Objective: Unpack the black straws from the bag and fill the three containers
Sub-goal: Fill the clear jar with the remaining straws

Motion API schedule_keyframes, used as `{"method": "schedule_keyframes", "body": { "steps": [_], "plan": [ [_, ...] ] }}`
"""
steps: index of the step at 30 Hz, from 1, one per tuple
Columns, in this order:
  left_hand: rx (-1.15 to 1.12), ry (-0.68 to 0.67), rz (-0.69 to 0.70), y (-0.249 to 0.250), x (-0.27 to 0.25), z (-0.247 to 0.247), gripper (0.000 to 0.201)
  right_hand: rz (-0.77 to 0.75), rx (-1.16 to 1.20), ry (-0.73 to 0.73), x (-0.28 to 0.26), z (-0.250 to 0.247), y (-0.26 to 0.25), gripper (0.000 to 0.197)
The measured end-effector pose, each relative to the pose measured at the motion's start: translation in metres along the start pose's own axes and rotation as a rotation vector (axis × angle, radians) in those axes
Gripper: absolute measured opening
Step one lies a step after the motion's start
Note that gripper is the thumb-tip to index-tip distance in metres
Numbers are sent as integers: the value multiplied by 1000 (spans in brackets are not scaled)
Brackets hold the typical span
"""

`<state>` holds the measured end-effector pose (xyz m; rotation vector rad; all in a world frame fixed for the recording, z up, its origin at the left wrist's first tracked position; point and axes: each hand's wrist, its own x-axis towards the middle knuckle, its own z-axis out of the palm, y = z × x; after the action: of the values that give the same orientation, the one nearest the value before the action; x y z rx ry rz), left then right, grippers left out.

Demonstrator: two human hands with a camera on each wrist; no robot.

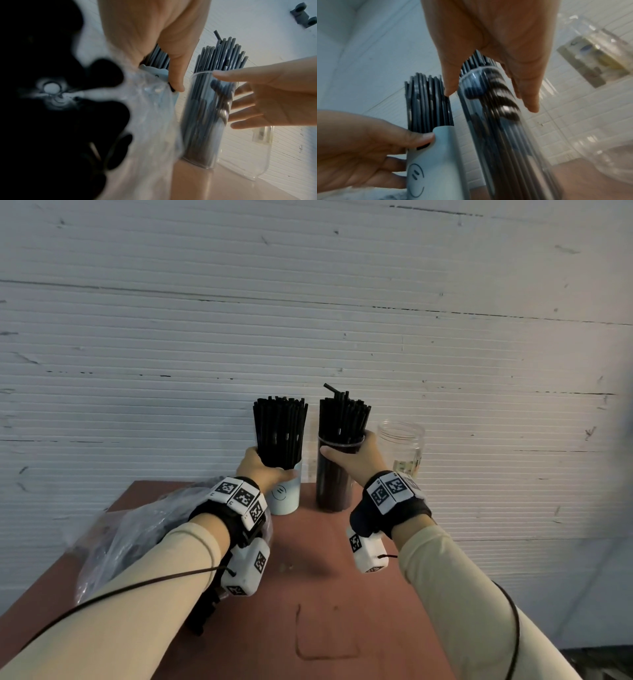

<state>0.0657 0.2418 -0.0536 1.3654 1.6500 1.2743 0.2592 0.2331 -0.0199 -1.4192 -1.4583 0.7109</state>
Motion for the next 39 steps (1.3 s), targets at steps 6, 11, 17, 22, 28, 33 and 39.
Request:
{"method": "schedule_keyframes", "body": {
  "steps": [6, 11, 17, 22, 28, 33, 39],
  "plan": [
    [66, 27, 9, 6, -7, 0, 59, -79, -185, 47, -34, -21, -8, 84],
    [97, 27, 27, 19, -21, -2, 50, -235, -324, 311, -27, -59, -2, 97],
    [157, 113, 58, 42, -43, -22, 74, 107, -263, 220, 5, -80, 21, 110],
    [292, 45, 87, 50, -62, -62, 64, 112, -151, 183, -3, -80, 23, 93],
    [463, -26, 111, 43, -87, -123, 35, 7, -114, 196, -52, -77, 11, 96],
    [570, -117, 84, 26, -107, -162, 32, -77, -91, 67, -108, -64, -16, 83],
    [626, -287, 40, 5, -129, -178, 48, -96, -102, -128, -151, -41, -34, 68]
  ]
}}
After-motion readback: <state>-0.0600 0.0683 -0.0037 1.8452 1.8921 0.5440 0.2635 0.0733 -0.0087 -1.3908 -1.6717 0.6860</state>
